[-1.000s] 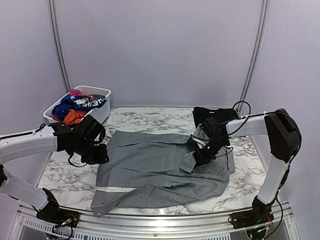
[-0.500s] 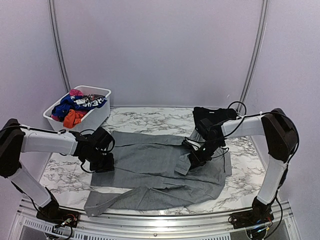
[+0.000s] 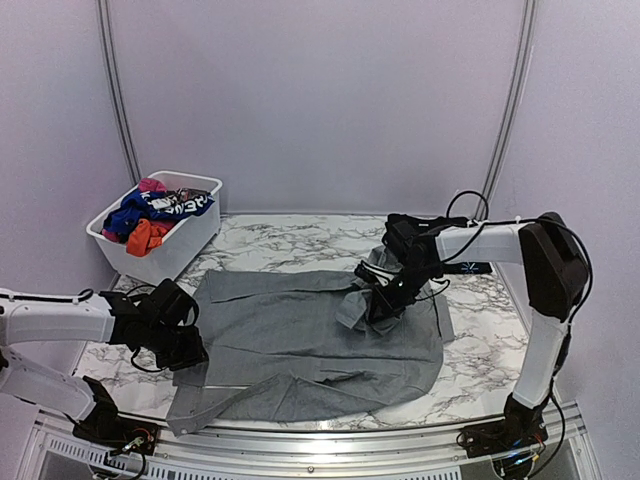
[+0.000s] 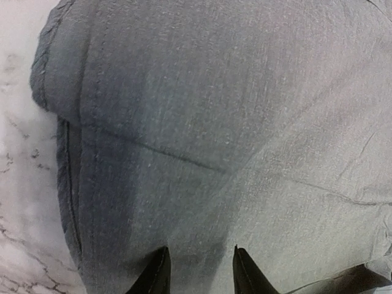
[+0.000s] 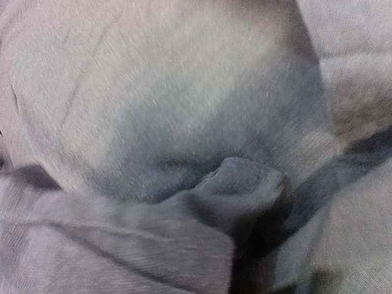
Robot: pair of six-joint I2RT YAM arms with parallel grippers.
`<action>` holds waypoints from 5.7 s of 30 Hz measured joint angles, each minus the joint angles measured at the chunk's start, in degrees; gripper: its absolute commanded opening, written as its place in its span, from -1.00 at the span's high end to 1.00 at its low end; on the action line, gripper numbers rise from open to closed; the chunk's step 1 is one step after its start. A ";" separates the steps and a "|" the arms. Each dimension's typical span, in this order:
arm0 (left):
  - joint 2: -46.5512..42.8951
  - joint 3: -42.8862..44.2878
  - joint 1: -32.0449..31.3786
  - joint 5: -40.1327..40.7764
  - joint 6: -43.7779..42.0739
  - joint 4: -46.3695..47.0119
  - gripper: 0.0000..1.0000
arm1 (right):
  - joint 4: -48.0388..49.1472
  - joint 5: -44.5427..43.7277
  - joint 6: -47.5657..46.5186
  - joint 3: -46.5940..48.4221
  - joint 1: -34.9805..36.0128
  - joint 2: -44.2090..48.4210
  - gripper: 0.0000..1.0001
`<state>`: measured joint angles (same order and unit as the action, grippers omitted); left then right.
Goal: Fold and stack the mixed laundry pile
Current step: Pick up the flattened shirt from the center of the board, then fold the flattened shirt at the center of the board.
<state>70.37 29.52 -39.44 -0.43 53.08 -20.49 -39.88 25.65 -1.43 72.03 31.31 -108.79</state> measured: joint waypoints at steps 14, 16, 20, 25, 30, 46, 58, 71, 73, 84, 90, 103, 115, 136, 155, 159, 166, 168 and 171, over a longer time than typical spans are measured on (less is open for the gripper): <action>11.26 25.16 7.30 2.93 -6.19 -4.04 -0.06 | 1.33 3.89 5.40 8.33 -9.33 9.94 1.00; 14.08 25.55 8.74 3.26 -6.19 -3.98 -0.06 | 2.51 4.04 6.62 10.03 -11.37 11.06 1.00; 18.12 26.08 10.51 4.55 -5.77 -2.99 -0.07 | 4.42 4.26 8.55 12.85 -12.15 11.17 1.00; 22.60 27.76 11.45 5.68 -4.85 -1.57 -0.06 | 5.53 4.33 10.75 14.49 -12.35 10.84 1.00; 27.17 29.68 11.78 6.64 -4.13 0.52 -0.03 | 6.16 4.31 11.91 15.28 -12.72 10.51 1.00; 34.25 33.05 12.63 7.63 -4.37 2.43 0.45 | 6.40 4.61 11.91 15.52 -13.88 9.90 1.00; 36.41 37.05 15.02 7.78 -6.84 2.27 0.49 | 6.36 4.94 11.89 16.35 -14.36 9.38 1.00; 34.84 32.96 15.08 6.38 -6.97 1.81 0.44 | 6.43 5.05 11.93 16.33 -14.49 9.38 1.00; 35.12 33.05 15.08 6.40 -7.02 1.84 0.47 | 6.43 5.18 11.96 16.33 -14.49 9.35 1.00; 37.77 36.35 15.08 6.25 -7.91 1.46 0.77 | 6.45 5.33 12.13 16.33 -14.49 9.35 1.00; 37.77 37.13 15.08 6.51 -8.66 0.57 1.00 | 6.45 5.33 12.15 16.33 -14.51 9.35 1.00; 37.07 43.80 15.21 7.89 -10.95 -1.29 1.00 | 5.90 5.38 12.59 22.45 -16.65 6.69 1.00; 39.12 58.38 20.13 8.41 -16.09 -2.10 1.00 | 5.16 7.10 14.88 45.42 -22.95 -5.51 1.00; 41.18 58.05 23.04 7.80 -23.63 -1.18 1.00 | 1.68 -1.75 21.92 30.12 -7.52 13.66 1.00; 32.33 45.38 23.15 7.78 -28.94 -3.08 1.00 | 9.66 -9.51 38.03 -2.23 6.08 31.34 1.00; 32.13 45.16 23.15 7.93 -30.21 -3.76 1.00 | 11.26 -9.25 40.63 -3.91 10.49 32.74 1.00; 29.24 41.33 23.15 8.13 -31.95 -5.99 1.00 | 11.32 -9.20 44.48 -7.39 13.62 32.89 1.00; 28.98 40.26 23.17 8.48 -32.33 -6.58 1.00 | 11.37 -8.94 45.20 -8.00 13.70 32.96 1.00; 28.94 39.52 23.10 9.33 -33.20 -6.16 1.00 | 11.61 -7.50 45.97 -9.46 13.92 32.96 1.00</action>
<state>99.31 69.04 -16.34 8.91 19.88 -26.65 -28.27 18.15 44.53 62.57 45.23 -75.83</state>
